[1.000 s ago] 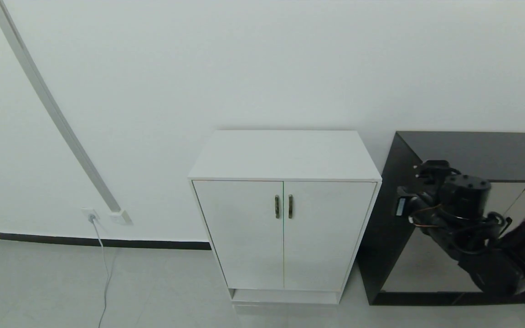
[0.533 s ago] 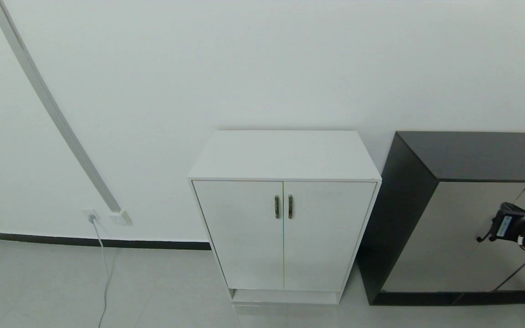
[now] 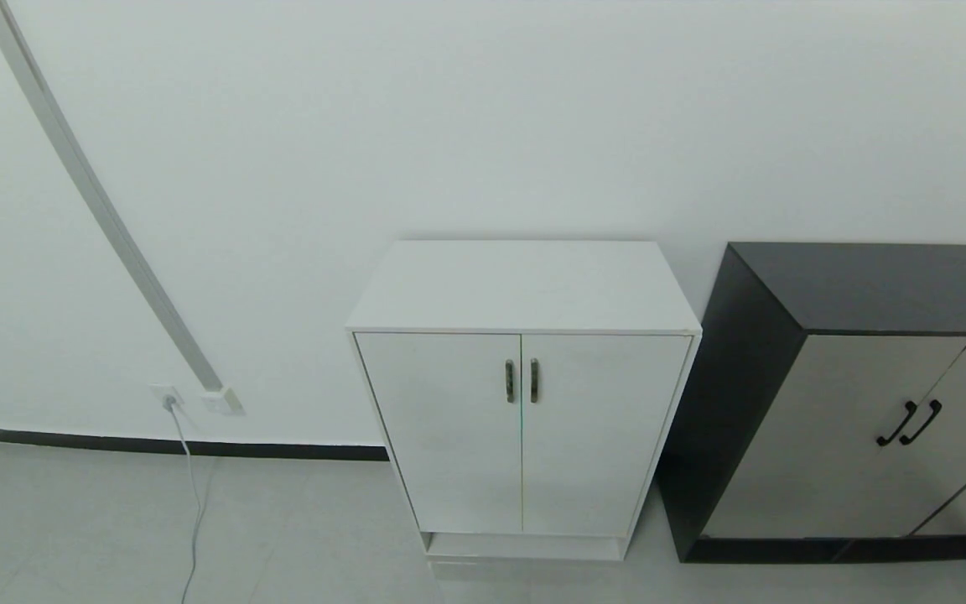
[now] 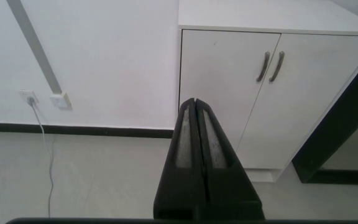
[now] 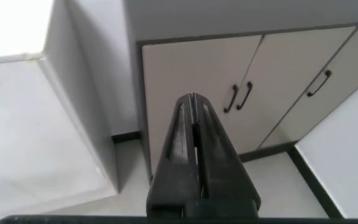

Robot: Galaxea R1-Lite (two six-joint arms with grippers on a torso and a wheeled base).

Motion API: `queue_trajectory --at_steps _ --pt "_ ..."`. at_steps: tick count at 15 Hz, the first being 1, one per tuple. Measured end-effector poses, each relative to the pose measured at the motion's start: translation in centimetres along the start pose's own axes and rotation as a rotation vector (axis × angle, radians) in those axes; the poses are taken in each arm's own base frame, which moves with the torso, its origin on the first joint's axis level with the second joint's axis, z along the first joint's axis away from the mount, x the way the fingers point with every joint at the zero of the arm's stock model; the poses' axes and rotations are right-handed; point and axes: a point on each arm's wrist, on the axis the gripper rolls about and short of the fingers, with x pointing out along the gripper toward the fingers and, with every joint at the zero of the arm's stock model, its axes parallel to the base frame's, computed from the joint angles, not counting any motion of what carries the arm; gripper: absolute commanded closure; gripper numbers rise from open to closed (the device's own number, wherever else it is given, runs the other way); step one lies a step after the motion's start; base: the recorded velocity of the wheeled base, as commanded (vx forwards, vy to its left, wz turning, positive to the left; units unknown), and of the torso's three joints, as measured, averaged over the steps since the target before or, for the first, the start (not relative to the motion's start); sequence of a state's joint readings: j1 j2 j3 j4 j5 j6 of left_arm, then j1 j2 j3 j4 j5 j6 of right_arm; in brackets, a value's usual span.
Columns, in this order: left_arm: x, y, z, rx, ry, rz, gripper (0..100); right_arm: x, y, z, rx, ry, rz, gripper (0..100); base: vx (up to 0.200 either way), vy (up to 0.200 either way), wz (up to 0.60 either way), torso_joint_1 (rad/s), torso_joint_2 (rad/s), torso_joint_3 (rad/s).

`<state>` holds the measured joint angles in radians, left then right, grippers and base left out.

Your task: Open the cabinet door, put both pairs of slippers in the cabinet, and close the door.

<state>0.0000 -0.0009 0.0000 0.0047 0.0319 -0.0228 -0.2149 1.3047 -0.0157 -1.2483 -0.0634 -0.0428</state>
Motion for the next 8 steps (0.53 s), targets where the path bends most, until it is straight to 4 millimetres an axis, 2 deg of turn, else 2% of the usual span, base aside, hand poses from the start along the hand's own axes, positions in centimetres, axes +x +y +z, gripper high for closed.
queue_trajectory --at_steps 8 --pt "0.0 0.0 0.0 0.0 0.0 0.0 100 -7.1 -0.1 -2.4 0.008 0.22 0.144 100 0.0 0.0 0.0 0.0 0.0 0.0"
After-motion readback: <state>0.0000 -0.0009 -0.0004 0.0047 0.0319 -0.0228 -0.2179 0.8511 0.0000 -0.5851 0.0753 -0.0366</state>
